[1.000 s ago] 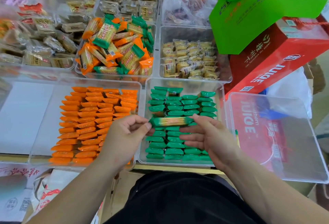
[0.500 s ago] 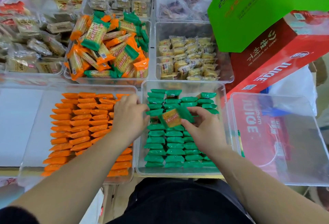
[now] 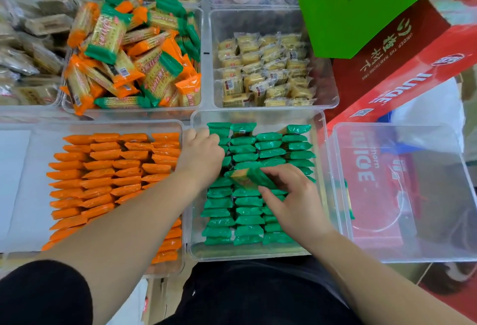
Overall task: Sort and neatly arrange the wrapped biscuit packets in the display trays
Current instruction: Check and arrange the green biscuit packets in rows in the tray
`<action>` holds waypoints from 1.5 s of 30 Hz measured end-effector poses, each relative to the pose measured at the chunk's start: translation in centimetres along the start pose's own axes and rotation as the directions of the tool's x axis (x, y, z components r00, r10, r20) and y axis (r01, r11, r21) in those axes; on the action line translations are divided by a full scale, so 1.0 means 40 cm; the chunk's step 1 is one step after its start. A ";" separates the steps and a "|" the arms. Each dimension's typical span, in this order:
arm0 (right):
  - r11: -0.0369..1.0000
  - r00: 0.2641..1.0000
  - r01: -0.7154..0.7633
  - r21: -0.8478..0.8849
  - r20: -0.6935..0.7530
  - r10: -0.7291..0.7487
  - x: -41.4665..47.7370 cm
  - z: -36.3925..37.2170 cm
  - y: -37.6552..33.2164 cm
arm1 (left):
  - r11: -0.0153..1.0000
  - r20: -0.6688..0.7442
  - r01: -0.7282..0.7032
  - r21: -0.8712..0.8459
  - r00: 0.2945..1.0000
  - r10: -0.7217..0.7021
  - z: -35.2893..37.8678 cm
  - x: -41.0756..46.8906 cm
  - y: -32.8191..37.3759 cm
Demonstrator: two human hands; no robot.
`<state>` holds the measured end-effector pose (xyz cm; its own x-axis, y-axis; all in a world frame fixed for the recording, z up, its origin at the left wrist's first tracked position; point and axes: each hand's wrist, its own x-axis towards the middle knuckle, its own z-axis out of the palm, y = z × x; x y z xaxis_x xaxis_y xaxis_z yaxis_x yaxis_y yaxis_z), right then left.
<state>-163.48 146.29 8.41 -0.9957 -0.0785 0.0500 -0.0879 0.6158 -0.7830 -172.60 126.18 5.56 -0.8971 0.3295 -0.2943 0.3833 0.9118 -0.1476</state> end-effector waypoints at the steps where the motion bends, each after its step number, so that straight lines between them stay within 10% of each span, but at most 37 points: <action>1: 1.000 1.000 0.003 0.007 -0.001 -0.003 0.000 -0.002 -0.002 | 1.000 -0.021 0.002 -0.026 1.000 -0.002 -0.003 -0.002 -0.005; 12: 0.998 0.994 0.051 -0.035 0.103 -0.047 0.078 0.062 -0.030 | 0.802 -0.234 0.131 -0.583 0.918 -0.320 -0.058 -0.116 -0.120; 16: 0.987 0.976 0.093 -0.130 0.209 -0.065 0.112 0.114 -0.033 | 0.540 -0.141 0.215 -0.814 0.828 -0.542 -0.083 -0.185 -0.129; 23: 0.808 0.933 0.300 -0.508 0.335 -0.135 0.134 0.196 0.009 | -0.257 0.320 0.192 -0.947 0.603 -0.730 -0.084 -0.308 -0.109; 32: 0.621 0.744 0.496 -0.607 0.665 0.055 0.113 0.176 -0.010 | -0.480 0.495 0.220 -0.849 0.648 -0.578 -0.064 -0.409 -0.032; 37: 0.995 0.816 -0.066 -0.070 0.570 0.094 0.100 0.086 -0.104 | -0.582 0.499 0.148 -0.799 0.702 -0.507 -0.083 -0.431 -0.012; 40: 0.851 0.809 -0.353 0.389 0.584 0.069 0.045 -0.014 -0.167 | -0.579 0.464 0.128 -0.805 0.743 -0.482 -0.119 -0.440 0.002; 45: 0.811 0.833 -0.314 0.494 0.553 -0.015 -0.016 -0.136 -0.188 | -0.663 0.424 0.105 -0.741 0.839 -0.341 -0.185 -0.456 0.036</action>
<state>-162.35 145.99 17.63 -0.8110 -0.5082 -0.2898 0.2564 0.1364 -0.9569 -157.31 123.30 17.70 -0.7902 -0.1385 -0.5969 -0.5113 -0.3878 0.7669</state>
